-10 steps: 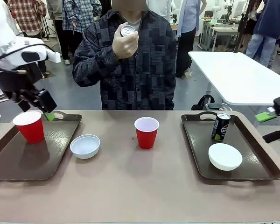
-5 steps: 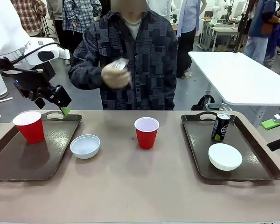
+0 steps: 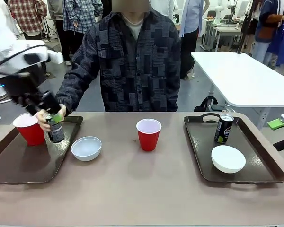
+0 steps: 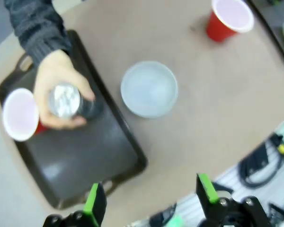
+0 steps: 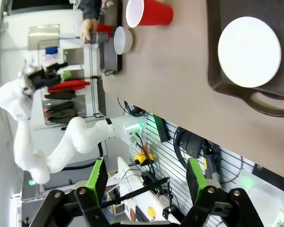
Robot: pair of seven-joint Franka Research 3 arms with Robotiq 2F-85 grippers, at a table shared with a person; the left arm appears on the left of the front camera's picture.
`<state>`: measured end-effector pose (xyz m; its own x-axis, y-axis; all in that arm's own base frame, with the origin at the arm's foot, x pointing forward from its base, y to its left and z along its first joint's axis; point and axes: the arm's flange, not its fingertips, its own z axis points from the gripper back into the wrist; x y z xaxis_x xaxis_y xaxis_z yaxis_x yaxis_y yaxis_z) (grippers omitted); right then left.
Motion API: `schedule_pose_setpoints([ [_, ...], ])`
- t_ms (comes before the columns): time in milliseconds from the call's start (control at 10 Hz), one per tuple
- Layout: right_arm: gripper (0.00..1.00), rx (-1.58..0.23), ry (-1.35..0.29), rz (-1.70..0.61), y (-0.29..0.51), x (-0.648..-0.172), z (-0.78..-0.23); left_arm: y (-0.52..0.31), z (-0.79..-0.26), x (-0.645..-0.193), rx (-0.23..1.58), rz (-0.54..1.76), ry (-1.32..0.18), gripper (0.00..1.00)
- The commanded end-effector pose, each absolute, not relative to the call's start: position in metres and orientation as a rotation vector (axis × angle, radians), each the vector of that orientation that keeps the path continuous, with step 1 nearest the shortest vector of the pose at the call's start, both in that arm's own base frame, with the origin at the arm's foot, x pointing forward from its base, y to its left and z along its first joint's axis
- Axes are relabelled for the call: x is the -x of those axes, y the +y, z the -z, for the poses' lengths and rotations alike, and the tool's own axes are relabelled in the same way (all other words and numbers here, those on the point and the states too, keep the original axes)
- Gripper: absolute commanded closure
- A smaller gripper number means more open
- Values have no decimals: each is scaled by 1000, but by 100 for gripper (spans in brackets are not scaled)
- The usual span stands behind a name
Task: Prepare tableware on both trays.
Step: Pick up a Picnic Bowl from the table and place it on a Handle tray.
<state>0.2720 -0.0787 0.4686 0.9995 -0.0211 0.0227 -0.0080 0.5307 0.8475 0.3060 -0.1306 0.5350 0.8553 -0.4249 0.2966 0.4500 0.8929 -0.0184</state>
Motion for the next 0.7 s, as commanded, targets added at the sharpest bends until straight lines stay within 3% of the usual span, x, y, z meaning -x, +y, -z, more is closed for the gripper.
schedule_pose_setpoints([
  [0,13,-1022,-33,10,-77,-272,-471,-96,-541,-243,102,512,-314,0],
  [600,13,-1022,-33,10,-77,-272,-471,-94,-537,-261,156,424,-268,0],
])
